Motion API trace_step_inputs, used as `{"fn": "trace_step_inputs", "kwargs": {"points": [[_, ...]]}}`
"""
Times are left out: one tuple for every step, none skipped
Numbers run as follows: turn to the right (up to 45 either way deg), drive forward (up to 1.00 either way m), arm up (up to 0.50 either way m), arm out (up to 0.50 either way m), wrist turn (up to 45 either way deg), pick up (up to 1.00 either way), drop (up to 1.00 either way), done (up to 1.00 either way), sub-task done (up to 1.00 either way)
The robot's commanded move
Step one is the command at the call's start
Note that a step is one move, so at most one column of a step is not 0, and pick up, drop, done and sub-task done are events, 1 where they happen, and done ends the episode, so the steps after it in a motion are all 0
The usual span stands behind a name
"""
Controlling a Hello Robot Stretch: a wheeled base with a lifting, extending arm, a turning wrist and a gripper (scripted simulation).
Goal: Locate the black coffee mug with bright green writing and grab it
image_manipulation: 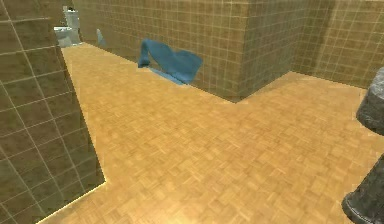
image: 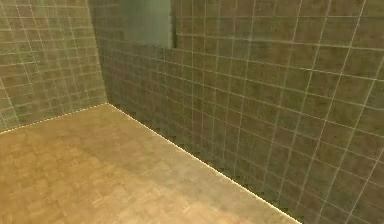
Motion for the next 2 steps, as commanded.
{"fn": "trace_step_inputs", "kwargs": {"points": [[-45.0,0.0,0.0,0.0,0.0,0.0,0.0,0.0,0.0],[-39.0,0.0,0.0,0.0,0.0,0.0,0.0,0.0,0.0]]}}
